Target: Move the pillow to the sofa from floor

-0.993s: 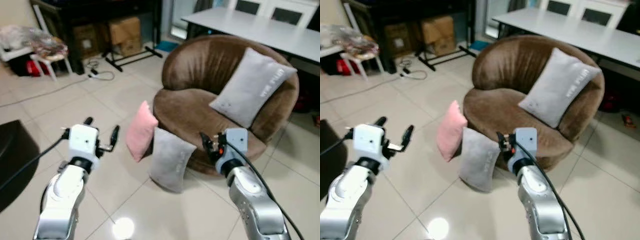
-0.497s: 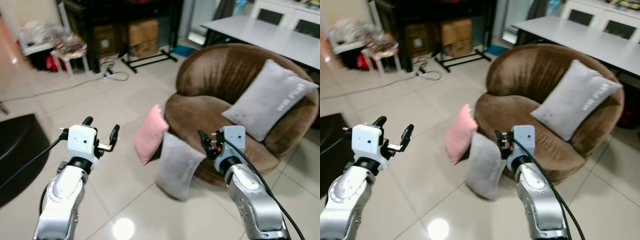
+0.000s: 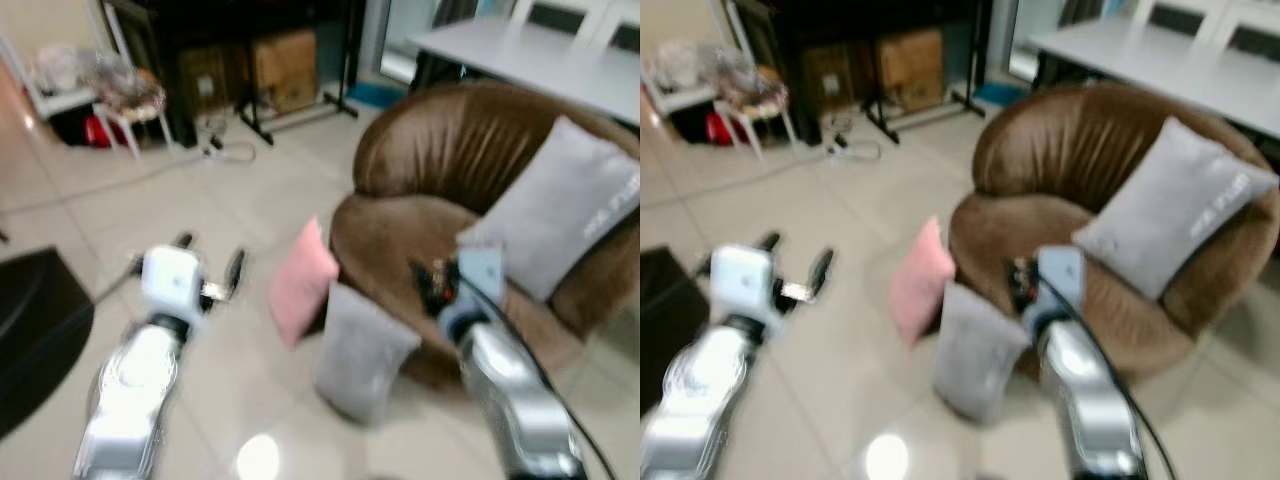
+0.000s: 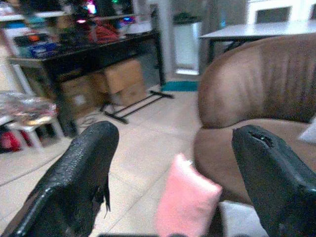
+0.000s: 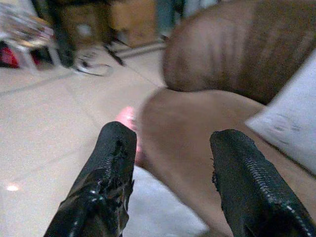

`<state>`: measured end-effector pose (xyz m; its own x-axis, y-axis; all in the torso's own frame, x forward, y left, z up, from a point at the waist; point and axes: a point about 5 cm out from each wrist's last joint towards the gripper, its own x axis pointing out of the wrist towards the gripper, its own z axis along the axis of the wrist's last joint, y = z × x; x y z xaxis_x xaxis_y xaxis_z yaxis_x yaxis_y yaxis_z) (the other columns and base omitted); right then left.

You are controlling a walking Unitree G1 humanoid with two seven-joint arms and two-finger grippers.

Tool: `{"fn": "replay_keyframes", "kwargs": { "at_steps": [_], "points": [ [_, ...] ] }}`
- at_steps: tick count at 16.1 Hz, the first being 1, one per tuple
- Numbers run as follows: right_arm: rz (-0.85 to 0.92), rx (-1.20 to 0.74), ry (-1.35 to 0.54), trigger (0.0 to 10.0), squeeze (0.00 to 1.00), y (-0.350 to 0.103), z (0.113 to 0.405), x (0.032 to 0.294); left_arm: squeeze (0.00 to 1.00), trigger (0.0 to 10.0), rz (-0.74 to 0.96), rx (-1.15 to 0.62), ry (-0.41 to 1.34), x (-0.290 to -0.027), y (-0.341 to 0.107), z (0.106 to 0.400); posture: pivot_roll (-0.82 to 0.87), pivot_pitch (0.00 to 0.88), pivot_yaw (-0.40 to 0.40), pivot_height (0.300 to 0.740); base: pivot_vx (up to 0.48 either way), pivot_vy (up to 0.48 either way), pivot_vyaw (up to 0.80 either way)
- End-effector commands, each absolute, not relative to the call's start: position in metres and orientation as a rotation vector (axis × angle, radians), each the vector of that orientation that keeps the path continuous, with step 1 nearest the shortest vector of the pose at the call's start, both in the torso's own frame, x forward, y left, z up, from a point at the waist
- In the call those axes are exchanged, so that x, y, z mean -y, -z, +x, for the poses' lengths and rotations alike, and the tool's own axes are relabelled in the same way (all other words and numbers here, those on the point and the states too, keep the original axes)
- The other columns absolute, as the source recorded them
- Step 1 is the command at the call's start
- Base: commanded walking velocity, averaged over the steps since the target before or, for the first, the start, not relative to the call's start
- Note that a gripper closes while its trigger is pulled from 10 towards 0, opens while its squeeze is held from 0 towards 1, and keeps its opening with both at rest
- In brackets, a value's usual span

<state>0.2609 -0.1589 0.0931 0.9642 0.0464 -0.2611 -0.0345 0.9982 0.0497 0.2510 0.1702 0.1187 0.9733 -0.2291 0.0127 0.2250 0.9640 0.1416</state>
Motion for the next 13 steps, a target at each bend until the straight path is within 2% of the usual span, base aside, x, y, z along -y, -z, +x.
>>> {"fn": "replay_keyframes", "kwargs": {
  "at_steps": [1, 10, 13],
  "points": [
    [0.054, -0.235, -0.047, 10.0, 0.0, -0.1004, 0.2639, 0.1562, 0.0, 10.0, 0.162, 0.039, 0.218, -0.1766, -0.1221, 0.2527, -0.04, 0.0, -0.028, 0.74, 0.386, 0.0, 0.0],
    [0.024, -0.225, -0.034, 10.0, 0.0, -0.1005, 0.2639, 0.1605, 0.0, 10.0, 0.166, 0.042, 0.242, -0.1729, -0.1204, 0.2555, -0.05, 0.0, -0.028, 0.74, 0.385, 0.0, 0.0],
    [0.003, -0.228, -0.027, 10.0, 0.0, -0.1, 0.2636, 0.1623, 0.0, 10.0, 0.165, 0.04, 0.245, -0.173, -0.1195, 0.2551, -0.05, 0.0, -0.028, 0.74, 0.386, 0.0, -0.8]
  ]
}}
